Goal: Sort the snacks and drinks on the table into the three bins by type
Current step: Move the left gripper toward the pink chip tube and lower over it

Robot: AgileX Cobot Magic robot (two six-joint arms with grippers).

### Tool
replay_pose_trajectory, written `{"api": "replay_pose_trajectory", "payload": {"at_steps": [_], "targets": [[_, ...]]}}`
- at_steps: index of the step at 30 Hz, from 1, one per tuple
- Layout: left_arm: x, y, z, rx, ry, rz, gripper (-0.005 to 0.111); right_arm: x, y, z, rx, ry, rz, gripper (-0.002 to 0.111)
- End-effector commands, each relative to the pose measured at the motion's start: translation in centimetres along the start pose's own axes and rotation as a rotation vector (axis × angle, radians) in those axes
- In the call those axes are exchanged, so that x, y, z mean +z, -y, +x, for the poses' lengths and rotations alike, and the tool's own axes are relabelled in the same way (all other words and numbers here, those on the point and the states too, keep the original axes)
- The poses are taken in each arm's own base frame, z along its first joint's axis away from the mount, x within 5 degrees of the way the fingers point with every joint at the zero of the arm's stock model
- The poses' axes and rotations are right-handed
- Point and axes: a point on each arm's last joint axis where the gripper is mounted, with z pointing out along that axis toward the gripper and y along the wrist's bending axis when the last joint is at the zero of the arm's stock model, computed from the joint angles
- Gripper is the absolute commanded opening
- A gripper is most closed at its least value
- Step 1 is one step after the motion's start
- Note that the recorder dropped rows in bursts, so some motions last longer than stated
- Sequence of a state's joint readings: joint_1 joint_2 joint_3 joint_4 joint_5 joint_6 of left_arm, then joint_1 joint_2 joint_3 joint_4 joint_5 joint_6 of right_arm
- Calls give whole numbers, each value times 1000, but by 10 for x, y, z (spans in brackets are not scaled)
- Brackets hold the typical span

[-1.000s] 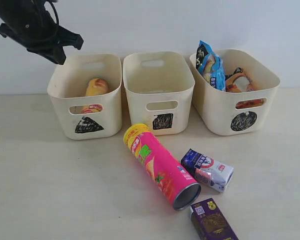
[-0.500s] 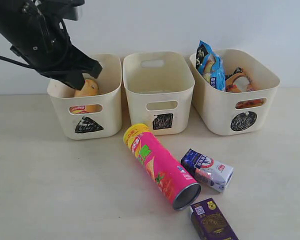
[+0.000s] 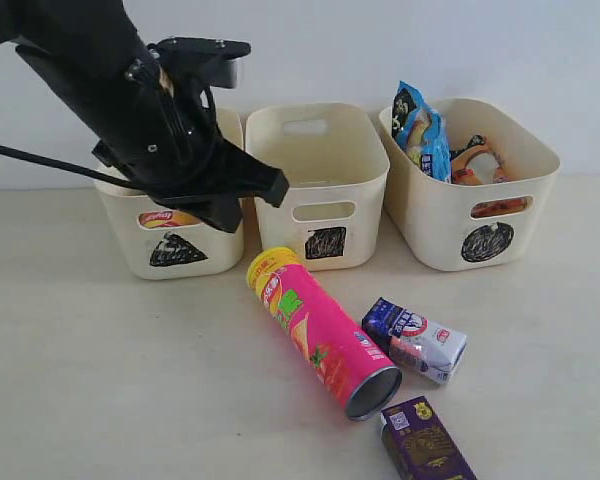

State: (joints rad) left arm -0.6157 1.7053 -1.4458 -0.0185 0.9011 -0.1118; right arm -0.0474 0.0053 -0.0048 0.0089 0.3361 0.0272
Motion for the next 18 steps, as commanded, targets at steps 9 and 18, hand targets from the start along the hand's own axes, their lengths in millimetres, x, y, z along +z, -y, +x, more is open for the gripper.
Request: {"api": "replay_pose_trajectory", "payload": {"at_steps": [9, 18], "targets": [[41, 26, 2, -190, -68, 190, 17, 0, 0, 1, -1, 4, 3, 0], [72, 43, 4, -102, -92, 384, 110, 0, 0, 1, -1, 4, 3, 0]]}}
